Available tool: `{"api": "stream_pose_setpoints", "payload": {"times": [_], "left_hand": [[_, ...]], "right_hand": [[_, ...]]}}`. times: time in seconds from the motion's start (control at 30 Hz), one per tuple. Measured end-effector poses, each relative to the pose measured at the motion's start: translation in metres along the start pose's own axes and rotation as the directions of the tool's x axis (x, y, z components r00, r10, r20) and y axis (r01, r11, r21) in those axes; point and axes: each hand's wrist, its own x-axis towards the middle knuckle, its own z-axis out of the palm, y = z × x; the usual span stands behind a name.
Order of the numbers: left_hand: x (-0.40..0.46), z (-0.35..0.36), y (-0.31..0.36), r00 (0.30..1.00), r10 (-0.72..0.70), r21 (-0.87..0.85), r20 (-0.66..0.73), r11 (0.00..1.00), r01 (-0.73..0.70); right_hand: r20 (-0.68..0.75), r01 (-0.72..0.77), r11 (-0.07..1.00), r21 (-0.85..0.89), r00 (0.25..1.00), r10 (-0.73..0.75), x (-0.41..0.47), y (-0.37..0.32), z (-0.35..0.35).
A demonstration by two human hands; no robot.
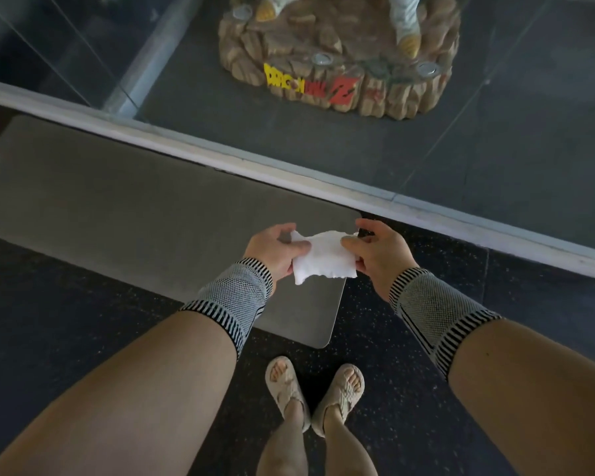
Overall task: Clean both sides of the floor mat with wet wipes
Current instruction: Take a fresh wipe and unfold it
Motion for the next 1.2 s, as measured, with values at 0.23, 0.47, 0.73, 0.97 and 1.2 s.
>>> {"api": "stream_pose_setpoints", "payload": {"times": [0.23, 0.47, 0.73, 0.97, 1.2], "left_hand": [[0.004, -0.016, -0.005, 1.000, -0.018, -0.111, 0.008, 0.994, 0.018], [0.005, -0.024, -0.002, 0.999, 0.019, -0.156, -0.044, 0.987, -0.026], [0.008, -0.037, -0.008, 0.965, 0.260, 0.551, -0.035, 0.811, -0.198], [0.000, -0.037, -0.011, 0.998, -0.041, 0.021, 0.049, 0.999, 0.040], [-0.002, -0.045, -0.017, 0.995, 0.071, 0.309, -0.075, 0.950, -0.045]], "right_hand": [[-0.002, 0.007, 1.000, -0.026, 1.000, -0.007, 0.008, 0.003, 0.009], [0.027, 0.014, 1.000, 0.027, 1.000, -0.015, 0.009, -0.007, 0.025], [0.027, 0.152, 0.862, -0.483, 0.987, -0.159, 0.012, -0.007, 0.031], [0.006, 0.086, 0.963, -0.255, 0.996, -0.087, 0.013, -0.012, 0.042], [0.084, 0.097, 0.912, -0.398, 0.994, -0.069, 0.006, -0.010, 0.053]]}}
